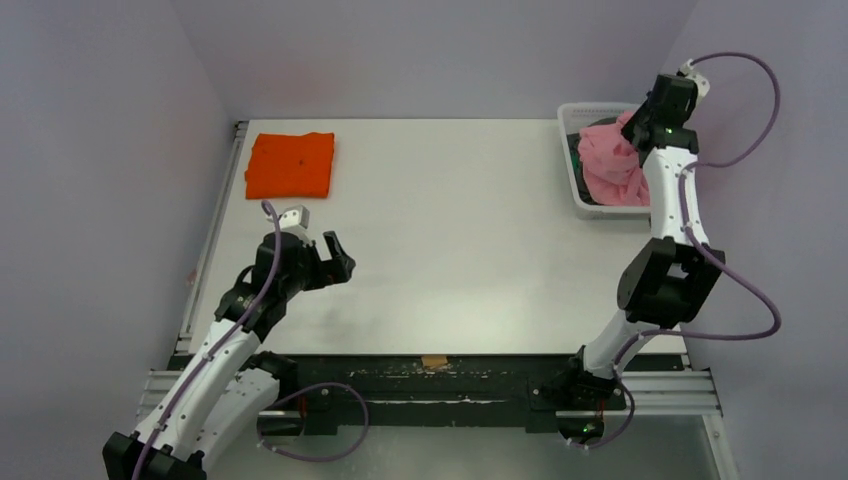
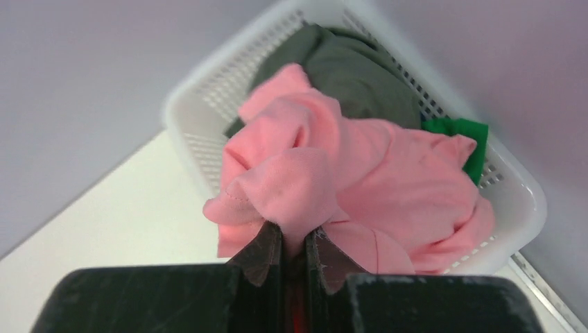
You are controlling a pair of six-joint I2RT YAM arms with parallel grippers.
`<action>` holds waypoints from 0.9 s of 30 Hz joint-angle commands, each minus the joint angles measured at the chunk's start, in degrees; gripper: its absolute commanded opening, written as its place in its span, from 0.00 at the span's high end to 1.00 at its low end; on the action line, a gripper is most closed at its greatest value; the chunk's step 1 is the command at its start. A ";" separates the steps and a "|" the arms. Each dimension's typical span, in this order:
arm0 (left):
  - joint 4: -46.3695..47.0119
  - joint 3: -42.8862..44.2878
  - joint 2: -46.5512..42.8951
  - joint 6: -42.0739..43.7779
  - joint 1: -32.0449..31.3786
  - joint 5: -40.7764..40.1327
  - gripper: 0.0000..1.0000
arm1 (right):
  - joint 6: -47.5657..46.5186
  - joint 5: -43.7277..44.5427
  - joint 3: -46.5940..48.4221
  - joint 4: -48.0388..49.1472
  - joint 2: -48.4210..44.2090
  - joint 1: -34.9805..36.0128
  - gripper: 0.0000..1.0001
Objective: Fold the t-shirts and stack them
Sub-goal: Grab crumpled tshirt from bin with the right arm, then move the tshirt to the center of the board
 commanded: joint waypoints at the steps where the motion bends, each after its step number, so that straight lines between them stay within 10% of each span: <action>1: 1.46 1.28 -2.23 -0.81 -0.25 0.62 0.00 | -1.74 -7.87 3.88 1.45 -9.90 3.06 1.00; 18: -4.89 1.00 -11.33 -5.42 -0.22 -5.22 0.00 | -1.96 -45.42 18.48 2.30 -11.07 35.56 1.00; 27: -9.70 1.32 -14.23 -7.89 -0.27 -9.01 0.00 | -3.72 -38.06 4.13 3.47 -18.03 37.19 1.00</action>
